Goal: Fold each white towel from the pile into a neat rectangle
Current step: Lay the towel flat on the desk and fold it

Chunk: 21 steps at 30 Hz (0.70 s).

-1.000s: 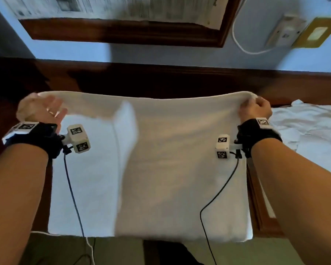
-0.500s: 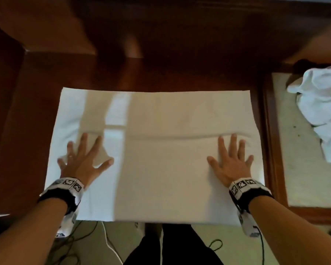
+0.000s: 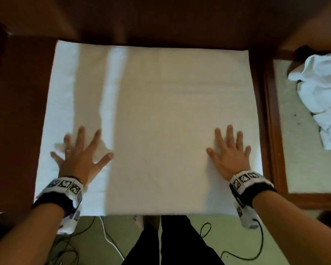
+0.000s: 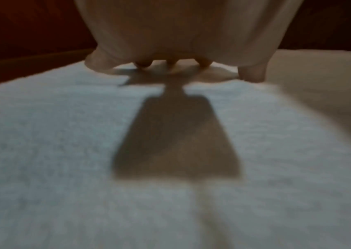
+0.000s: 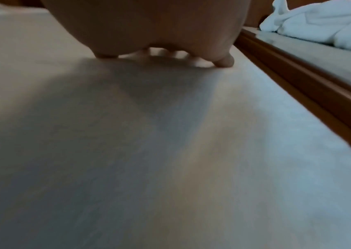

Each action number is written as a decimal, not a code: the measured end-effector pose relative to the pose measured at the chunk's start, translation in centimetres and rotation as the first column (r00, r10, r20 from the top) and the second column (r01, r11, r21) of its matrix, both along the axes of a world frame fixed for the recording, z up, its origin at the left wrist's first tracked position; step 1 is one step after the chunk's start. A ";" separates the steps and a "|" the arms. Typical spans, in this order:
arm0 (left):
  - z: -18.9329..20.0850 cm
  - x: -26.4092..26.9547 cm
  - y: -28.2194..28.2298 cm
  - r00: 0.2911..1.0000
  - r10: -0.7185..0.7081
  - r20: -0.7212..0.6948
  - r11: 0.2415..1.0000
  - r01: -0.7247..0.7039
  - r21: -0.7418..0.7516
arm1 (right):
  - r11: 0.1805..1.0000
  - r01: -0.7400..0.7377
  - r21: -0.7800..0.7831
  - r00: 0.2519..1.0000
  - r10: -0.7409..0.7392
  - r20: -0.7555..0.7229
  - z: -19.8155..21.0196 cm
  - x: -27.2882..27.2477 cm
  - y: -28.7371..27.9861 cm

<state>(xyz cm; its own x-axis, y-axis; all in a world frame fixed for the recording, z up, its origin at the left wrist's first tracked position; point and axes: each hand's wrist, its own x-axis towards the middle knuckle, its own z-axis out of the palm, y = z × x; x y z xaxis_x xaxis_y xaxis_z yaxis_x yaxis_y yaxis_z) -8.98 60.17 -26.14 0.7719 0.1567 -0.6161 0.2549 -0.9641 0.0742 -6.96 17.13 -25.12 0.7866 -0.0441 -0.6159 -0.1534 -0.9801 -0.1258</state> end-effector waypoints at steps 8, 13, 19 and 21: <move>-0.9 9.7 1.5 1.000 0.028 0.000 1.000 -0.028 0.004 | 1.000 0.018 -0.002 0.999 -0.018 0.039 -1.6 9.3 -0.3; 0.1 5.4 0.3 0.999 0.029 0.015 0.999 -0.028 -0.026 | 1.000 -0.005 -0.023 0.999 0.006 0.054 -1.0 7.0 -0.1; 0.0 -1.0 0.0 0.997 0.005 -0.080 1.000 -0.006 -0.017 | 0.999 -0.049 -0.005 0.997 0.049 -0.052 -0.5 -1.9 -0.9; -0.5 1.8 0.3 0.998 -0.005 -0.062 1.000 0.007 0.021 | 0.999 -0.048 -0.015 0.999 0.047 -0.023 -1.0 0.7 -1.0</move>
